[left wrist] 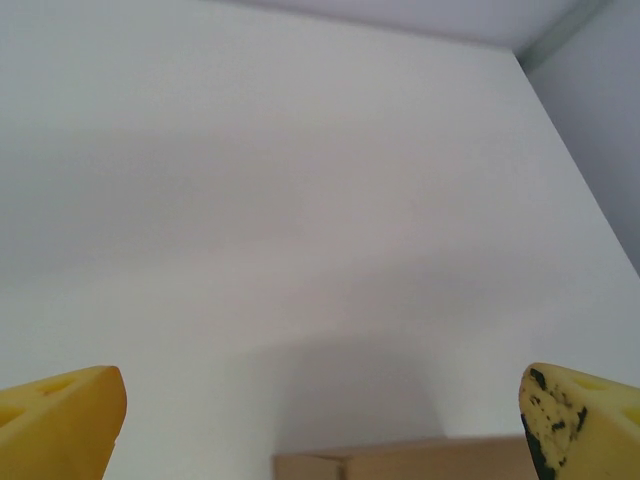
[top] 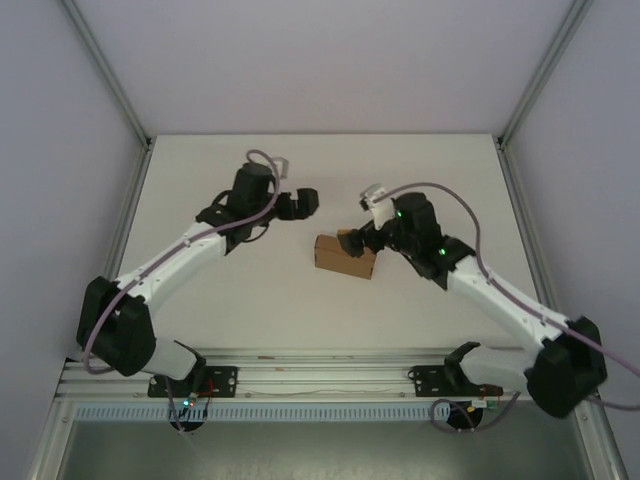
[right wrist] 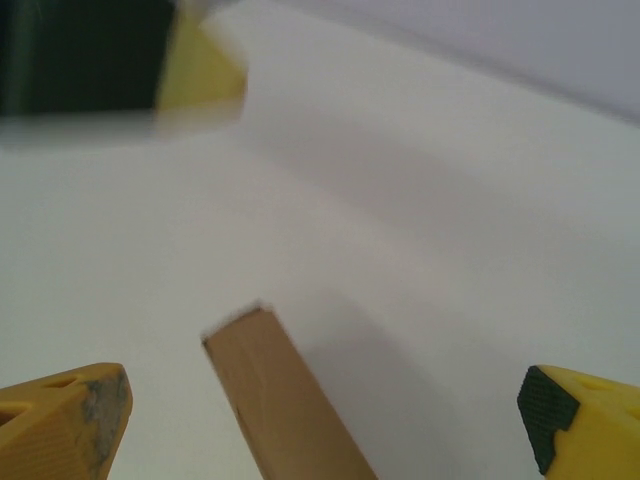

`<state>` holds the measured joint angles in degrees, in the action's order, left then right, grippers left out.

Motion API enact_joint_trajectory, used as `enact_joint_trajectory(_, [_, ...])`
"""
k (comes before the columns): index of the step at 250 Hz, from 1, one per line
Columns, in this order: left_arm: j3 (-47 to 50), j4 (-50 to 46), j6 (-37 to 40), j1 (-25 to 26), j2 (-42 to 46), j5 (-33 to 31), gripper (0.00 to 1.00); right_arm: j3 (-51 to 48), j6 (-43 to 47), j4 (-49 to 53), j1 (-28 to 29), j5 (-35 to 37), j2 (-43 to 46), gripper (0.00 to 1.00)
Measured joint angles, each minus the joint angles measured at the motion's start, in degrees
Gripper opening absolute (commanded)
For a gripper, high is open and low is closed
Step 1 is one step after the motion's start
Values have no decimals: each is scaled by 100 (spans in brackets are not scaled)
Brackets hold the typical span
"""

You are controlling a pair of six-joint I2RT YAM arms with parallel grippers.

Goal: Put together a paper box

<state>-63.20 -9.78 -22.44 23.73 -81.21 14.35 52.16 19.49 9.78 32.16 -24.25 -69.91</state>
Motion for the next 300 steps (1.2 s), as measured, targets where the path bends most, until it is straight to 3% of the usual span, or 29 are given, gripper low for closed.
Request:
enact_joint_trajectory(45, [1010,-122,-101,-804,595,-826,100,1244,1930,1690,-22,-354,-1593,100])
enact_joint_trajectory(87, [2275,-400,-264,-960,1106,-1189,100,1961,3056,2758,-24,-291,-2645,96])
enact_joint_trajectory(155, [2656,-529,-409,-964,1655,-1405,100,2830,3593,3659,92,184,-3539,66])
enact_joint_trajectory(176, [2651,-549,-407,-962,1770,-1497,100,2833,3609,3611,221,638,-3536,48])
enact_joint_trajectory(238, [2662,-551,-409,-962,2214,-1698,100,2643,3753,2518,540,2371,-3534,49])
enact_joint_trajectory(278, [2734,-555,-415,-964,2352,-1832,100,1969,4236,1364,758,3200,-3512,64])
enact_joint_trajectory(300, [2739,-553,-417,-964,2354,-1838,100,1515,4439,999,931,3427,-3453,78])
